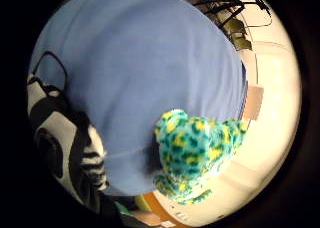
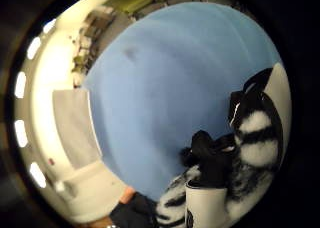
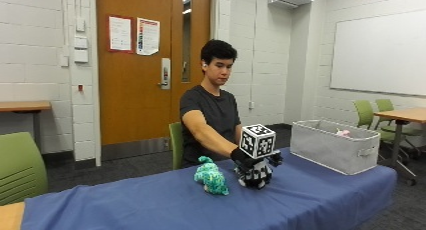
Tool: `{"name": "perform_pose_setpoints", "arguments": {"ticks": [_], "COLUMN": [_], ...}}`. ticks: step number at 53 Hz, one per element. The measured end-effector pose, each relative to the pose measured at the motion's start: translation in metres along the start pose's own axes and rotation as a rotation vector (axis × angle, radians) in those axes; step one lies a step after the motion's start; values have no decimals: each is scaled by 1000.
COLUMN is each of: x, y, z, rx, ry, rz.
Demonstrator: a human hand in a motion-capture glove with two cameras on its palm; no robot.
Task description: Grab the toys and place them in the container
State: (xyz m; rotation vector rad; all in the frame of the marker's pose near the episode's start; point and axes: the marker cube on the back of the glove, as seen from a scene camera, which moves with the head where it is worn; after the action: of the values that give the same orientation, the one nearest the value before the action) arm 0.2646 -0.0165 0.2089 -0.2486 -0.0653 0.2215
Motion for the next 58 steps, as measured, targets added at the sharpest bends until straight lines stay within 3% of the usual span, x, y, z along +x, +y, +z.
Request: {"name": "perform_pose_setpoints", "arguments": {"ticks": [9, 22, 29, 37, 40, 50, 54, 58], "x": [-18, -87, -159, -295, -350, -481, -466, -452], "y": [6, 19, 33, 68, 83, 111, 92, 73], "z": [-46, -184, -249, -299, -311, -297, -290, -284], "rx": [50, 241, 345, 444, 442, 429, 391, 371], "ry": [-5, -21, -18, 9, -32, -38, -95, -124], "rz": [-24, -133, -238, -500, -589, -677, -807, -815]}}
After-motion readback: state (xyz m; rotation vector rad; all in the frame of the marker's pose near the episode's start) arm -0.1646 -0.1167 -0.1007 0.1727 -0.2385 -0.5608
